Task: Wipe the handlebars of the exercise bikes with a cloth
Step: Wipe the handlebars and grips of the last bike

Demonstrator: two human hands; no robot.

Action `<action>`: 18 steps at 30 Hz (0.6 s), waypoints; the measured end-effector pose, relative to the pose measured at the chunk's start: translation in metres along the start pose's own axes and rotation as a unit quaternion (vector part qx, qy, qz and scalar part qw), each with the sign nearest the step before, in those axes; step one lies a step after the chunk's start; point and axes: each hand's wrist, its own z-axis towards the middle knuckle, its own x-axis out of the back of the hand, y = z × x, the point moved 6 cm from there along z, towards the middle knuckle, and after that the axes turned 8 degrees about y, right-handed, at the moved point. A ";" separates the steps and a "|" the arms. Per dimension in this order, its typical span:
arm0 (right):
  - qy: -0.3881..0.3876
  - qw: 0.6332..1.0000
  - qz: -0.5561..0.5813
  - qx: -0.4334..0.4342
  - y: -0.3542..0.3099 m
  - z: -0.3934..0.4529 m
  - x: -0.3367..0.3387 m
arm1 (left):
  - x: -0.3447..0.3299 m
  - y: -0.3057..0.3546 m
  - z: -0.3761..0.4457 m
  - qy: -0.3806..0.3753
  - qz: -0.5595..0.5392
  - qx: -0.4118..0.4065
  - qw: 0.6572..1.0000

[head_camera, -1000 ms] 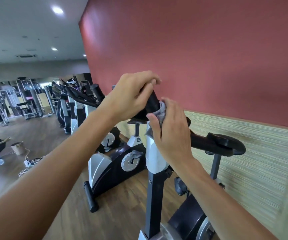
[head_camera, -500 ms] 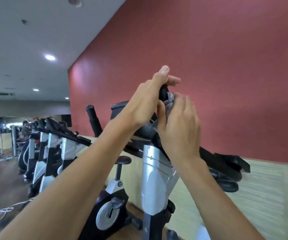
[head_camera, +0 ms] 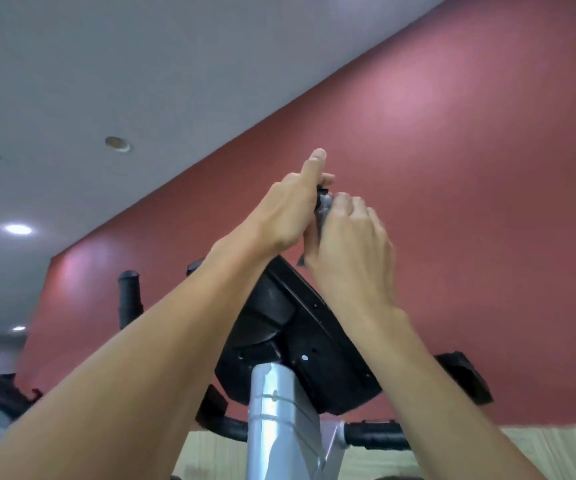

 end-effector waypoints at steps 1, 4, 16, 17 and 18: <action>0.006 1.000 0.003 0.002 0.001 -0.002 0.001 | 0.001 -0.001 0.000 0.003 0.004 -0.002 1.000; 0.032 0.999 0.030 0.011 0.025 -0.043 0.014 | -0.003 0.000 -0.001 0.001 0.068 -0.016 0.998; 0.098 0.988 0.093 0.073 0.048 -0.065 0.011 | -0.014 0.009 -0.008 0.127 0.340 -0.124 0.923; 0.105 0.986 0.102 0.084 0.051 -0.069 0.009 | -0.016 0.009 -0.014 0.142 0.371 -0.139 0.907; 0.113 0.982 0.112 0.097 0.060 -0.077 0.008 | -0.018 0.009 -0.021 0.162 0.396 -0.160 0.890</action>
